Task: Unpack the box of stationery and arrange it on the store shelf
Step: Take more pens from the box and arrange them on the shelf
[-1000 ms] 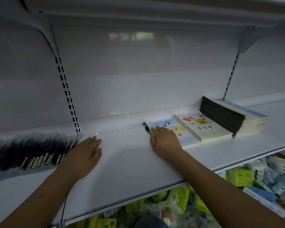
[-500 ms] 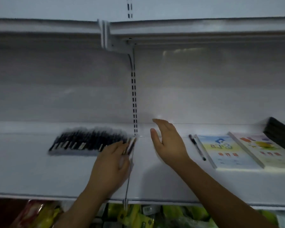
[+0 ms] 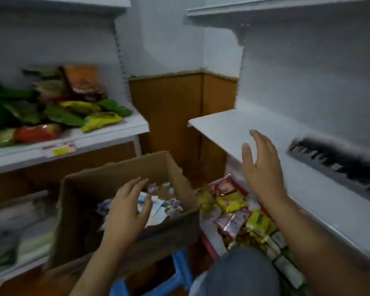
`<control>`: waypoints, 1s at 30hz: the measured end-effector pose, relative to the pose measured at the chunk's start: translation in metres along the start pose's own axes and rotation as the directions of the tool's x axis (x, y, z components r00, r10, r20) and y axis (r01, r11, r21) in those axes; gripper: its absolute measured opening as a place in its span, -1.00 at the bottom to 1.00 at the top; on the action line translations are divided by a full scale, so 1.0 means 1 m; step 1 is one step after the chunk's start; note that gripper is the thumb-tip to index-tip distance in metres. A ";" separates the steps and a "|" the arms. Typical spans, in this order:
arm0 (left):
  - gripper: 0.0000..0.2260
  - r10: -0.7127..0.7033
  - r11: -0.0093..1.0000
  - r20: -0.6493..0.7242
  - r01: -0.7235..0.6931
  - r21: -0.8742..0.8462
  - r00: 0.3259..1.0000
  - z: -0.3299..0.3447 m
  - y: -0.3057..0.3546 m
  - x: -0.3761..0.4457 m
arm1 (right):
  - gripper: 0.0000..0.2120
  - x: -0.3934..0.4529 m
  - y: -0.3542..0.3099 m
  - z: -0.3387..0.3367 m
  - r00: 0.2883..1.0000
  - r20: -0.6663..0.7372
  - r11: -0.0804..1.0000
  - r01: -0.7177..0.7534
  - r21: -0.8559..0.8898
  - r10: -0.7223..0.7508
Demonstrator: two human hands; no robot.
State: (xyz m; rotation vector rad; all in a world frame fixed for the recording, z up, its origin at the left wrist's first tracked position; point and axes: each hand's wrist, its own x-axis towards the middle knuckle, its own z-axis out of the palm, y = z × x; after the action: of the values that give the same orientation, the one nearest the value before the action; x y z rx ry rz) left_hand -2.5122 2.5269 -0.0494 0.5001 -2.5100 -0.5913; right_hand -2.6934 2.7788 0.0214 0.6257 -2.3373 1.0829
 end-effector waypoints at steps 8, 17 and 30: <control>-0.60 -0.380 0.918 -0.029 0.380 0.111 0.925 -0.065 -0.118 -0.059 | -0.45 -0.037 -0.084 0.167 0.928 0.370 0.997 0.023 0.073 -0.048; -0.52 -0.367 0.878 0.522 0.102 0.468 0.770 -0.028 -0.152 0.014 | -0.35 -0.022 -0.064 0.280 0.429 0.899 0.931 0.286 -0.226 0.087; -0.69 -0.550 0.819 0.550 0.279 0.501 0.629 0.045 -0.197 0.059 | -0.86 -0.041 -0.052 0.353 0.203 0.979 0.840 0.535 -0.089 -0.026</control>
State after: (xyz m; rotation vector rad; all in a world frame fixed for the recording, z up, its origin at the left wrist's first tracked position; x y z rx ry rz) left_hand -2.5386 2.3494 -0.1589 1.2555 -3.2610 -0.5227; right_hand -2.7141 2.4777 -0.1740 1.8948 -3.0120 -0.2506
